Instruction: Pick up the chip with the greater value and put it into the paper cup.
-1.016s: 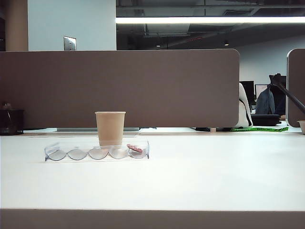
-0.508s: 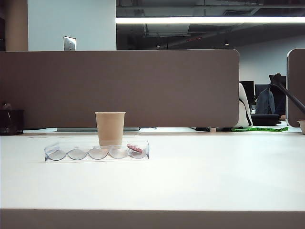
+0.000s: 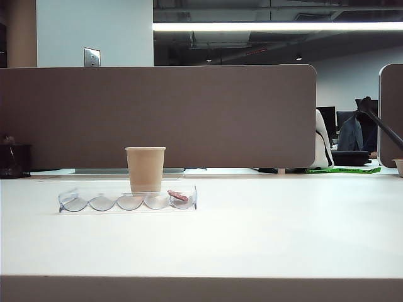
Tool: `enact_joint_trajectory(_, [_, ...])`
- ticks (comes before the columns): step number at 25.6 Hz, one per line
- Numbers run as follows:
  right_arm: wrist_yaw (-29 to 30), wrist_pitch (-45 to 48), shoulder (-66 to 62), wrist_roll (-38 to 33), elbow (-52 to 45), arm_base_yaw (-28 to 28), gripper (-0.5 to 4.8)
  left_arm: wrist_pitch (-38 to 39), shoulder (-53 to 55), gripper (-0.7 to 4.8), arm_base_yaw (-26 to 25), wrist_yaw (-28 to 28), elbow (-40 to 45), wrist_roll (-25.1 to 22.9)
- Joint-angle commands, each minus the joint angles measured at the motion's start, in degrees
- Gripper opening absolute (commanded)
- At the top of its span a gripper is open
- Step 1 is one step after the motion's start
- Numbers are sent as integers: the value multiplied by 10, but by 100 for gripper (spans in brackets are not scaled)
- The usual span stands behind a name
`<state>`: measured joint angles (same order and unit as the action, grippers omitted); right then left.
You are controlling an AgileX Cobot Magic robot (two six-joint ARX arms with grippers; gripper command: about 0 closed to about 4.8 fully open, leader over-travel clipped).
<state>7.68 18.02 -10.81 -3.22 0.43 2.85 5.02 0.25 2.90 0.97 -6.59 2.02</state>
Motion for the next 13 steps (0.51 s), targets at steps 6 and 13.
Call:
enact_joint_trajectory(6, [23, 24, 1, -2, -1, 0, -6, -82, 0, -6, 1, 43, 43, -9])
enact_joint_trajectory(13, [41, 22, 1, -2, -1, 0, -6, -115, 0, -6, 1, 61, 61, -30])
